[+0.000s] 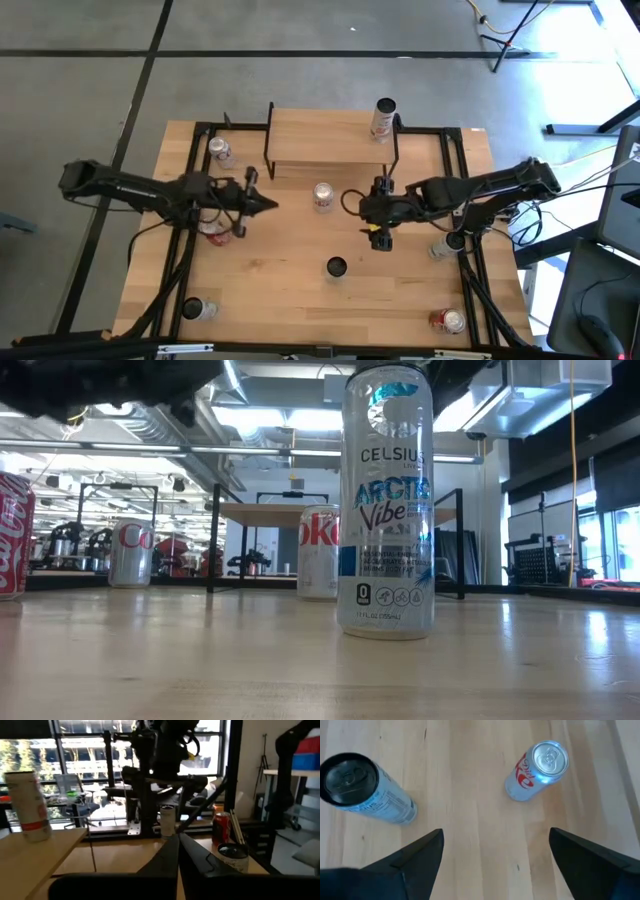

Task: Place canned beverage on shelf
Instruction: Put the right red-silver soda can on the shelf

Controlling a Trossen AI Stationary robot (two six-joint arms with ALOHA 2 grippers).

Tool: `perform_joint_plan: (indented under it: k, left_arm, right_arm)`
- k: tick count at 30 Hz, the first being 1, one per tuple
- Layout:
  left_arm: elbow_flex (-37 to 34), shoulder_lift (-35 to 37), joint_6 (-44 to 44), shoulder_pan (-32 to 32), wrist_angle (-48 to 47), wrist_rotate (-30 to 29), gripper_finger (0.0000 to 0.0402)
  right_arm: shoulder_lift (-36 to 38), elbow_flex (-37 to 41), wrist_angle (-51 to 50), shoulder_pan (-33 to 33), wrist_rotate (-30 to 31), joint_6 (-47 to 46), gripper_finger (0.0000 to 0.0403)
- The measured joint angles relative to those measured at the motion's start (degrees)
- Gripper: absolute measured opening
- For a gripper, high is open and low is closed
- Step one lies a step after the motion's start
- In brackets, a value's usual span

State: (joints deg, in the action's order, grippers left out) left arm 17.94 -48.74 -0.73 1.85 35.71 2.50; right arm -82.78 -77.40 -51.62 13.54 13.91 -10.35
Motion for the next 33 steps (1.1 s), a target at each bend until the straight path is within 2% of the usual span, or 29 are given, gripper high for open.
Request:
perform_joint_plan:
  k: [4, 10, 16, 20, 28, 33]
  left_arm:
    - [6.71, -8.64, -3.21, 2.28, -0.08, 0.02, 0.0]
    - [13.82, -15.42, -4.38, 3.19, 0.26, -0.29, 0.0]
    - [18.99, -18.87, -4.61, 2.92, -2.57, -10.44, 0.0009]
    - [23.9, -21.27, -3.78, 1.74, -11.42, -12.94, 0.0056]
    - [34.91, -28.69, -0.43, -1.07, -30.83, -12.5, 0.0196]
    - [36.78, -32.05, -0.46, -1.6, -33.71, -12.74, 0.0238]
  right_arm:
    - [4.96, 5.58, 5.2, 0.0, 1.07, 1.28, 0.034]
    - [12.65, 14.36, 14.15, -0.02, 1.11, 3.0, 0.0339]
    - [16.25, 19.66, 17.96, -0.04, 1.47, 3.12, 0.0339]
    - [16.43, 20.91, 18.73, -0.04, 3.23, 3.39, 0.0339]
    - [16.41, 22.7, 24.53, -0.06, 8.19, 7.99, 0.034]
    - [16.41, 22.92, 25.32, -0.06, 8.38, 8.86, 0.034]
